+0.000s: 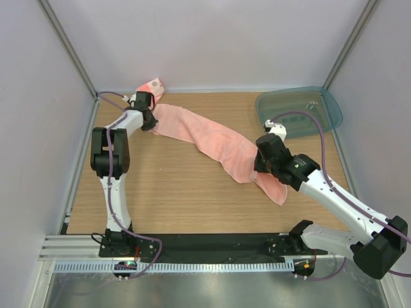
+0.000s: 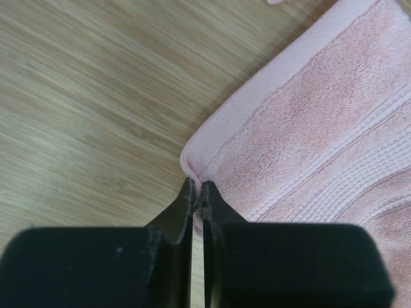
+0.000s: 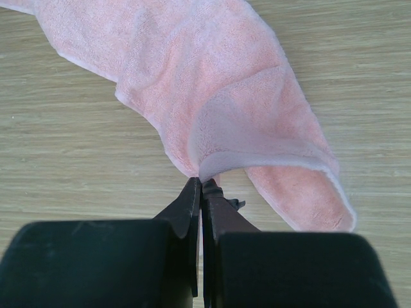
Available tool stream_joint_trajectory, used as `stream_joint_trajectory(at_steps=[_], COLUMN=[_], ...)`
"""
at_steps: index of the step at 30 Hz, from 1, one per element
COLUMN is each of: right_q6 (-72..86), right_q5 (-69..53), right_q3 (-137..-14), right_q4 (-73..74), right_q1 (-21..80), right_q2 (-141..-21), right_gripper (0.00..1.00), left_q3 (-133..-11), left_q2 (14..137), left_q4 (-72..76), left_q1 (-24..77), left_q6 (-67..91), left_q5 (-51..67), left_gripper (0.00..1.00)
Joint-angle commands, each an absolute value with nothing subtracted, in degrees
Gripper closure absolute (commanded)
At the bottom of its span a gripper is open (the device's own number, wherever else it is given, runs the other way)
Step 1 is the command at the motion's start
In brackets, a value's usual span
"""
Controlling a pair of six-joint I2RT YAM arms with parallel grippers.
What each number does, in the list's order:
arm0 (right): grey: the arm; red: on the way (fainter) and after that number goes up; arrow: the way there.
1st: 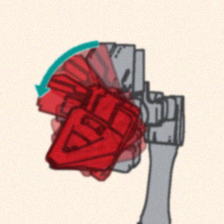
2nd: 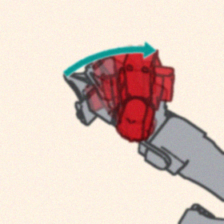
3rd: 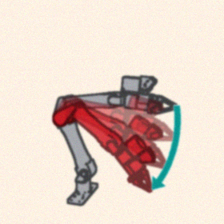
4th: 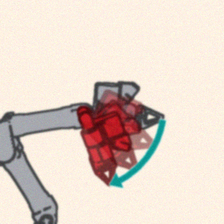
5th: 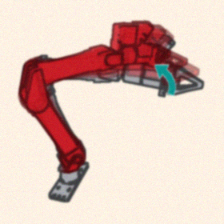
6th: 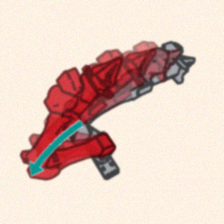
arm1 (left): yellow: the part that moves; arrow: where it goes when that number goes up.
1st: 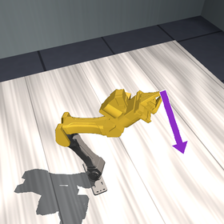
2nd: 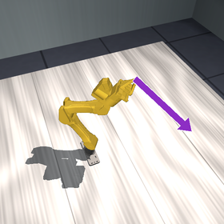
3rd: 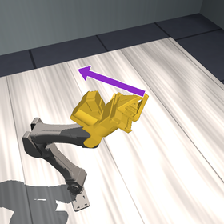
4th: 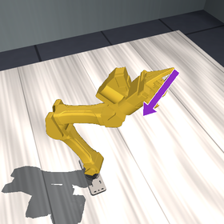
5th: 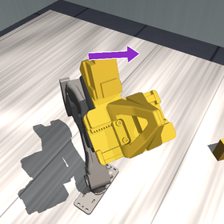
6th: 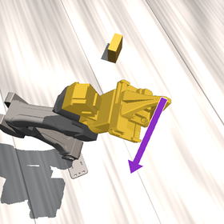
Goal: Roll the towels
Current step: Flatten the towel
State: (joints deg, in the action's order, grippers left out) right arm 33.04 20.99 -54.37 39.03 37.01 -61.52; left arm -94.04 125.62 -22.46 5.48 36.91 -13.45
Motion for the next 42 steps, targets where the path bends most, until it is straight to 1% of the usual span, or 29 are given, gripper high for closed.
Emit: stream_joint_trajectory(at_steps=[1, 9, 11, 13, 15, 18, 20, 21, 24, 27, 29, 31, 32, 33, 35, 40, 42], right_q6=[31.8, 28.7, 28.1, 27.6, 27.4, 27.3, 27.7, 28.0, 28.1, 28.2, 28.1, 28.3, 28.5, 28.5, 28.7, 27.2, 26.9], right_q5=[21.7, 23.6, 24.2, 24.5, 24.6, 23.9, 23.7, 23.6, 23.2, 23.0, 23.1, 23.0, 22.8, 22.6, 21.3, 12.5, 6.1], right_q3=[-56.3, -61.8, -62.8, -64.1, -65.1, -66.0, -66.0, -66.0, -65.7, -65.5, -65.3, -65.8, -66.1, -66.4, -66.6, -65.4, -64.4], right_q4=[38.8, 39.9, 40.3, 40.7, 41.3, 42.1, 42.8, 43.1, 43.9, 44.7, 45.4, 46.0, 46.5, 46.8, 47.1, 44.6, 43.8], right_q1=[36.7, 35.9, 35.8, 35.5, 35.3, 35.3, 35.2, 35.3, 35.2, 35.2, 35.2, 35.2, 35.2, 35.3, 35.3, 35.2, 35.3], right_q2=[-61.8, -62.3, -62.0, -61.8, -61.1, -59.9, -59.0, -58.1, -56.8, -55.2, -54.2, -53.5, -52.7, -52.3, -51.1, -43.3, -38.4], right_gripper=[0.99, 0.99, 0.99, 0.99, 0.99, 0.99, 0.99, 0.99, 0.99, 0.99, 0.99, 0.99, 0.99, 0.99, 0.99, 0.99, 0.99], left_q3=[-96.9, -96.6, -96.5, -95.8, -92.9, -87.6, -84.4, -81.3, -75.4, -72.4, -69.4, -68.1, -68.1, -68.2, -68.8, -71.2, -74.2], left_q2=[125.4, 116.3, 113.3, 111.4, 107.6, 102.1, 98.9, 95.5, 88.6, 83.7, 78.3, 73.7, 72.3, 70.6, 66.0, 55.7, 51.2], left_q4=[-22.3, -27.2, -29.9, -31.5, -32.6, -33.5, -34.2, -34.5, -35.9, -38.4, -39.9, -41.4, -43.3, -44.5, -47.6, -54.4, -58.6], left_q1=[4.8, 4.8, 4.9, 4.8, 4.8, 4.8, 4.9, 4.9, 4.9, 4.9, 4.9, 4.9, 4.8, 4.8, 4.8, 4.9, 4.8], left_q6=[35.9, 35.2, 34.7, 34.6, 34.9, 35.2, 35.7, 36.0, 36.8, 37.2, 37.2, 37.0, 36.8, 36.3, 35.2, 31.3, 30.4], left_q5=[-14.0, -16.1, -17.0, -17.8, -18.1, -18.2, -18.6, -18.6, -18.5, -18.5, -18.5, -18.5, -18.4, -18.3, -18.5, -18.8, -19.1], left_gripper=[1.00, 1.00, 0.97, 0.97, 0.95, 0.87, 0.87, 0.92, 0.92, 0.92, 0.91, 0.92, 0.93, 0.98, 1.00, 1.00, 1.00])
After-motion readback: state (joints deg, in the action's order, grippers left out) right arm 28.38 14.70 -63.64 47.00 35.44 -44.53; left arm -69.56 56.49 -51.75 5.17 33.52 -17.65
